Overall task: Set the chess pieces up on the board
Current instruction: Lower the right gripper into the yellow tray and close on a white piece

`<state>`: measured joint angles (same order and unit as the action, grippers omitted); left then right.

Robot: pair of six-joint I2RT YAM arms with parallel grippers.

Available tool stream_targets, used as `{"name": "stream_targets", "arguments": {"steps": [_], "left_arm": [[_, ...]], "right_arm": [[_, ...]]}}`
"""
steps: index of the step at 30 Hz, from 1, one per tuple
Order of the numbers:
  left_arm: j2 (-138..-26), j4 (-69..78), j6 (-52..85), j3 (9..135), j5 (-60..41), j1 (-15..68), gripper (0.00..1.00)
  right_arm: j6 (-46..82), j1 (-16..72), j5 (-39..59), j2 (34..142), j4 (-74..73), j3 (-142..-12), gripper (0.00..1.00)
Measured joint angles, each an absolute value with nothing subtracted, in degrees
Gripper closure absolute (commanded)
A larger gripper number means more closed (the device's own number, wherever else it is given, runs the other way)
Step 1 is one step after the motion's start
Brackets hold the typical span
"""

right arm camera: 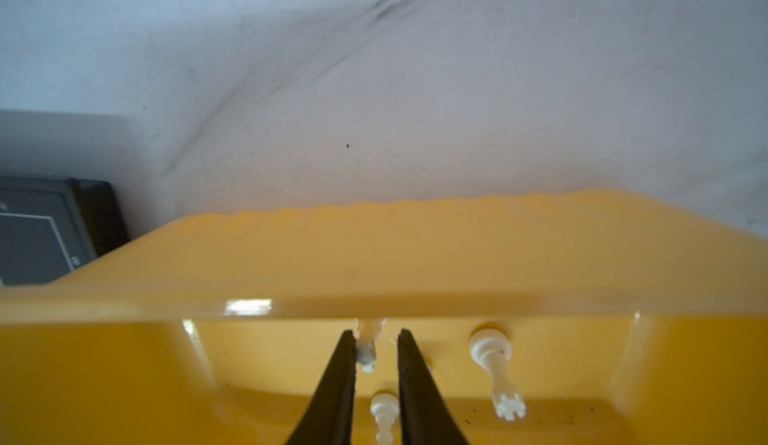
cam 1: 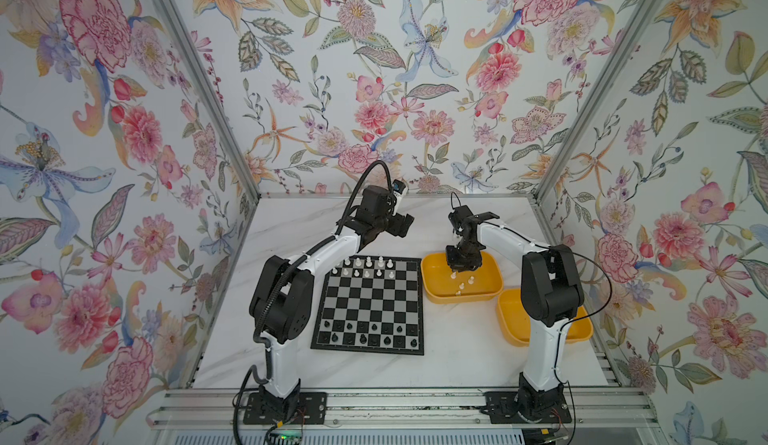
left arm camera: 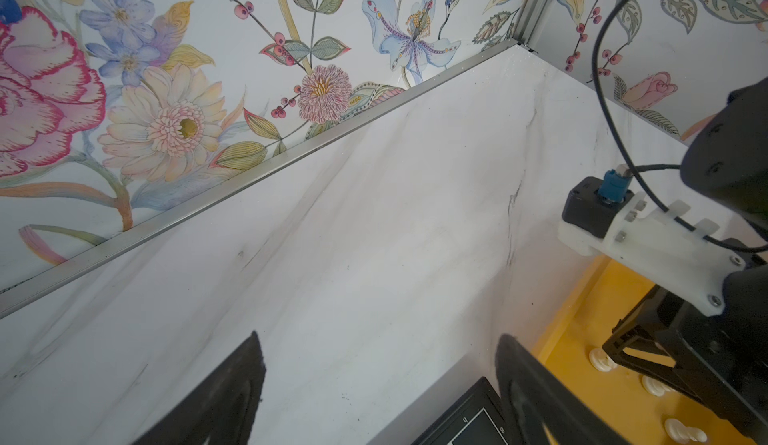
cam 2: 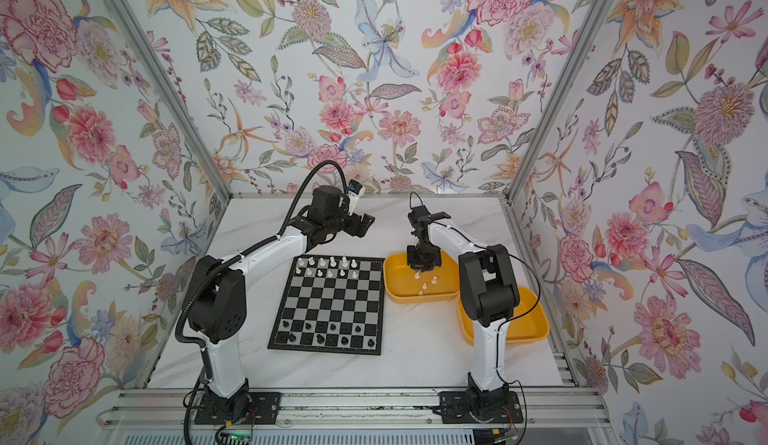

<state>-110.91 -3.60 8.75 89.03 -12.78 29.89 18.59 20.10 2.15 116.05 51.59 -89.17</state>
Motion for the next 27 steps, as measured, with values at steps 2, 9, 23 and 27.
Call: {"name": "stream_targets", "arguments": {"steps": [2,9,23,27], "left_arm": [[-110.9,-3.6,8.8,89.0,-12.8,29.8,0.12],[-110.9,-3.6,8.8,89.0,-12.8,29.7,0.12],[-110.1,-3.4,8.7,86.6,-11.5,29.0,0.13],[-108.6,-3.3,8.7,84.9,-11.3,28.7,0.13]], "right_arm": [[18.6,20.1,2.2,116.1,51.6,-89.2,0.81],[18.6,20.2,2.2,117.1,51.6,-89.4,0.83],[18.7,21.4,2.3,118.0,51.6,-89.5,0.92],[18.8,21.7,2.2,118.0,51.6,-89.5,0.94]]}}
